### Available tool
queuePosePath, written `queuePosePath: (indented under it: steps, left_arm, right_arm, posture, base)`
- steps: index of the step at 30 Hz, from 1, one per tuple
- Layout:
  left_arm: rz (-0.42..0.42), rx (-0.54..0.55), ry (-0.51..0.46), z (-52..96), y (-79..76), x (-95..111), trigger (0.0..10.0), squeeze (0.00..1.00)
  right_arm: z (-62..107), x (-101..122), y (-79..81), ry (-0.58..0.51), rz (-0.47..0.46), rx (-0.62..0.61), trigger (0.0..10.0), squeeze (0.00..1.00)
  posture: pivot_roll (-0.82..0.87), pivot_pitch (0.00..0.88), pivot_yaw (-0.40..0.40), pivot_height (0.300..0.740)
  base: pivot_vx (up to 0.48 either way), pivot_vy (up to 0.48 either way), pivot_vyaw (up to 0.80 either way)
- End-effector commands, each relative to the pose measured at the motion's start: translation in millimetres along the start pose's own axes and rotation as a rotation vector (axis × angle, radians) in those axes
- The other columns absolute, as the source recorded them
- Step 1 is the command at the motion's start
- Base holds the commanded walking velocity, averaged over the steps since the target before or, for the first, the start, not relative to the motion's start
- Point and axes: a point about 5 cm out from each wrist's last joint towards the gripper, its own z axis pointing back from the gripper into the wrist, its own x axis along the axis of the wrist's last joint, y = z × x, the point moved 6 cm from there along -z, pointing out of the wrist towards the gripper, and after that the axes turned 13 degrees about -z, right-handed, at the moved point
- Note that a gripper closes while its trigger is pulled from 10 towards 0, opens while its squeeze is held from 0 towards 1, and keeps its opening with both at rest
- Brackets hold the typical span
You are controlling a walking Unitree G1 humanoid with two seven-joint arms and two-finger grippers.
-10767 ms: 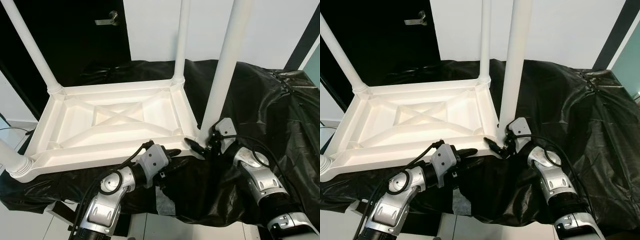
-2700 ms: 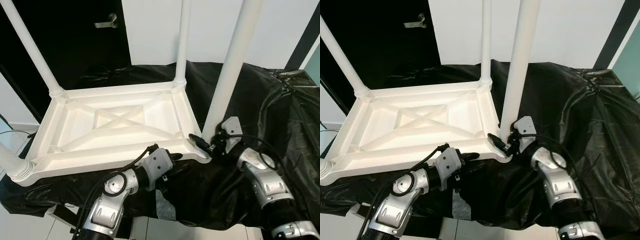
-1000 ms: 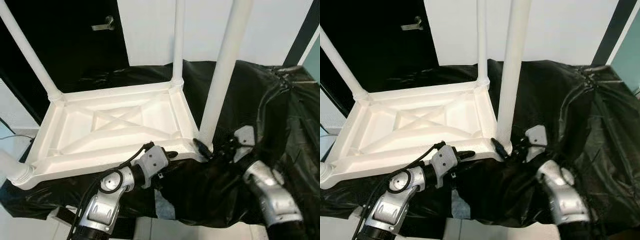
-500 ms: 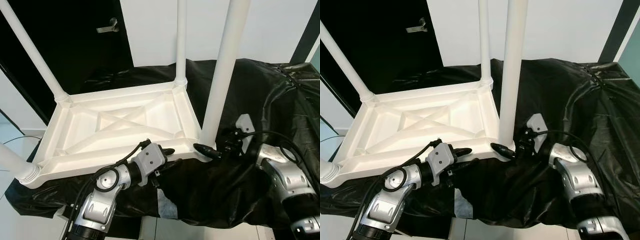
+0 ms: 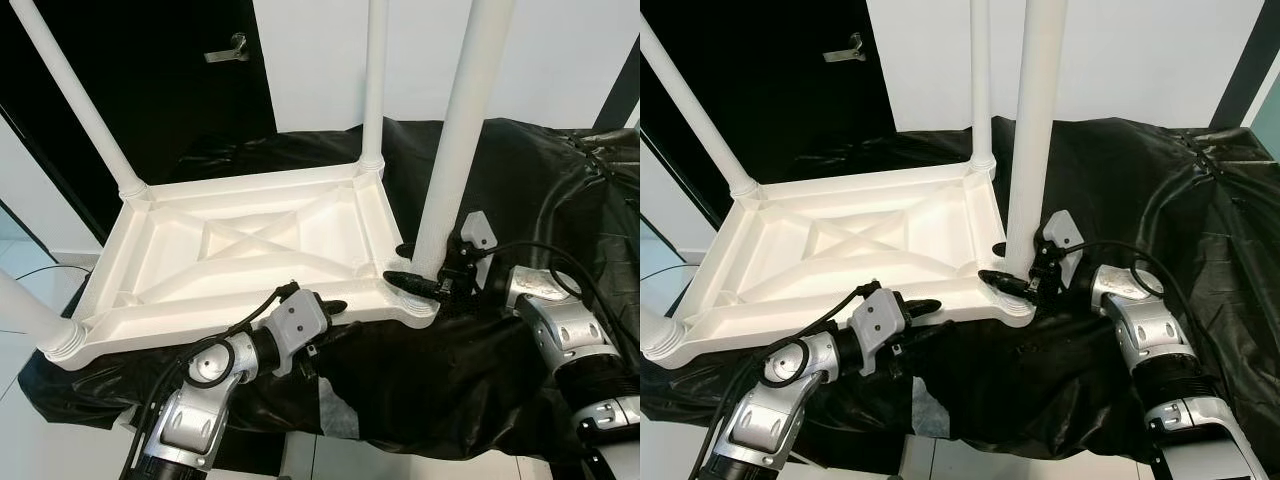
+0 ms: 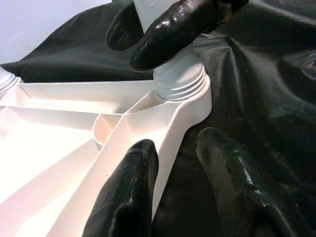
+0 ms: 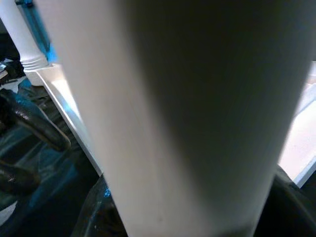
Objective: Building children table
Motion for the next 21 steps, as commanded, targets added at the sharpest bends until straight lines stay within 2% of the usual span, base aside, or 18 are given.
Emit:
queuePosePath:
  steps: [1,2,3,7,9,12,15,18,21]
  left_arm:
    - [0.004,0.056,0.023,0.2,5.5,-2.9,10.0,0.0]
    - [0.006,0.054,0.021,-0.7,5.0,-2.5,10.0,0.0]
    - [0.006,0.053,0.02,-1.9,4.2,-2.4,10.0,0.0]
    - [0.01,0.051,0.022,-3.7,3.6,-4.0,10.0,0.0]
    - [0.011,0.044,0.023,-7.3,0.2,-4.4,10.0,0.0]
    - [0.02,0.041,0.015,-8.6,-1.6,-3.8,10.0,0.0]
    - [0.036,0.039,0.002,-12.3,-6.9,-2.3,10.0,0.0]
    - [0.043,0.039,-0.004,-13.2,-8.2,-1.6,10.0,0.0]
    - [0.047,0.036,-0.008,-13.9,-10.8,-1.9,10.0,0.0]
  right_arm:
    - [1.4,-11.9,0.9,0.031,-0.033,-0.013,0.0,0.0]
    - [2.4,-13.2,-0.6,0.028,-0.04,-0.029,0.0,0.0]
    - [4.1,-15.0,-1.9,0.024,-0.048,-0.054,9.9,0.0]
    - [5.1,-17.6,-4.0,-0.004,-0.024,-0.14,10.0,0.0]
    - [6.2,-23.3,-8.0,-0.011,-0.022,-0.237,10.0,0.0]
    - [5.5,-26.0,-7.5,-0.016,-0.021,-0.278,10.0,0.0]
    - [6.1,-32.5,-10.4,-0.048,-0.055,-0.455,10.0,0.0]
    - [5.4,-34.0,-7.8,-0.059,-0.067,-0.5,10.0,0.0]
    - [6.3,-36.0,-8.0,-0.096,-0.118,-0.705,10.0,0.0]
  posture:
    - [0.09,0.0,0.055,0.74]
    - [0.09,0.0,0.055,0.74]
    - [0.08,0.0,0.052,0.74]
    - [0.07,0.0,0.05,0.74]
    - [0.04,0.0,0.038,0.74]
    - [0.04,0.0,0.038,0.74]
    - [0.02,0.0,0.02,0.74]
    - [0.02,0.0,0.02,0.74]
    - [0.0,0.0,0.008,0.74]
  base:
    - [0.0,0.0,0.0]
    - [0.0,0.0,0.0]
    - [0.0,0.0,0.0]
    - [0.0,0.0,0.0]
    - [0.0,0.0,0.0]
    - [0.0,0.0,0.0]
    - [0.0,0.0,0.0]
    - [0.0,0.0,0.0]
    - [0.0,0.0,0.0]
